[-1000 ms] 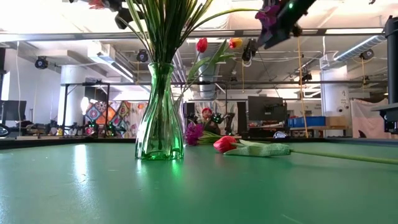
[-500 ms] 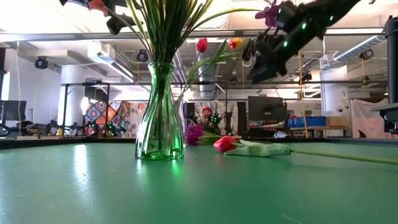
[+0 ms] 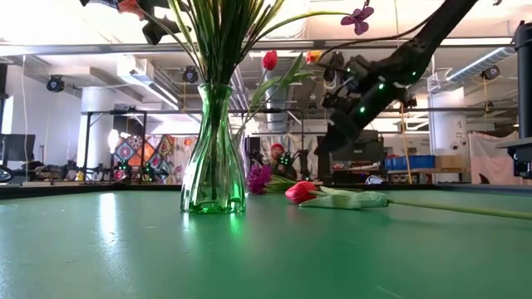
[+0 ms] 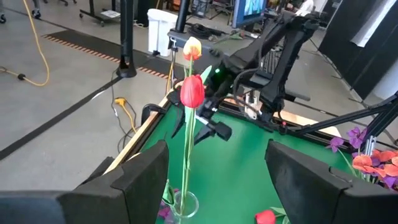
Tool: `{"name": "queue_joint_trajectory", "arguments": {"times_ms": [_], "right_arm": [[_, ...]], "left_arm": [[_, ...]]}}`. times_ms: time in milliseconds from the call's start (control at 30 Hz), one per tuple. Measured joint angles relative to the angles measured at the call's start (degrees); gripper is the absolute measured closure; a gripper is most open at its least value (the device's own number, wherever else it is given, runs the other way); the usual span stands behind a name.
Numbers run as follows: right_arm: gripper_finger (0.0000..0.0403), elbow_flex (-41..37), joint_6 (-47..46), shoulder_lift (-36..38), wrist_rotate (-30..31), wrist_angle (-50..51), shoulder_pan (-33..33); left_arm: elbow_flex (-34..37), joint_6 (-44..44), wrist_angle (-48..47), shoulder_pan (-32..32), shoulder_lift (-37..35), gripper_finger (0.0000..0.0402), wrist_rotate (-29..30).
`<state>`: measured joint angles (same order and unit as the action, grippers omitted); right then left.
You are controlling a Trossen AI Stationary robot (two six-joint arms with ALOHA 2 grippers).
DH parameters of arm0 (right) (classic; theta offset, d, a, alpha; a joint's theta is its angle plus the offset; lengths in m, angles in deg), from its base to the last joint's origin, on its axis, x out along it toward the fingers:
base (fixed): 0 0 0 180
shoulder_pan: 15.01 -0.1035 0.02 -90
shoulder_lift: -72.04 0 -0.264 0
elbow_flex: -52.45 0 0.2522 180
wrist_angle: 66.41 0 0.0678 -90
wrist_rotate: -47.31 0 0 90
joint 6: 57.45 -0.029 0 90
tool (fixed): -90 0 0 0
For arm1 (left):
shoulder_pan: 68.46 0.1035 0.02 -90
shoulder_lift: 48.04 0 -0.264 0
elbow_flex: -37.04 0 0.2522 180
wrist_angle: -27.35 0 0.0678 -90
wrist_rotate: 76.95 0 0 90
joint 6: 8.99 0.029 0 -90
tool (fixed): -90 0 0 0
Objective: Sort flowers into vase by color
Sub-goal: Put the violet flowers into the green vase
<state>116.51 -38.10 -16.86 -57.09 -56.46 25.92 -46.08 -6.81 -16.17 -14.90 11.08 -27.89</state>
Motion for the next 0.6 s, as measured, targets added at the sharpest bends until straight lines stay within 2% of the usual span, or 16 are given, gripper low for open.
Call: {"name": "queue_joint_trajectory", "arguments": {"times_ms": [167,433,600], "right_arm": [[0.0172,1.06,0.51,-4.66,-7.14,-1.79,4.15],[0.0172,4.43,1.97,-11.05,-7.08,-2.49,7.76],[0.0172,6.68,4.19,-14.95,-11.15,-2.46,7.76]], "left_arm": [[0.02,0.00,-0.01,0.00,0.02,0.0147,0.03],[0.04,0.04,0.00,0.00,0.03,0.0147,0.09],[0.06,0.04,0.00,0.02,0.04,0.0147,1.46]]}}
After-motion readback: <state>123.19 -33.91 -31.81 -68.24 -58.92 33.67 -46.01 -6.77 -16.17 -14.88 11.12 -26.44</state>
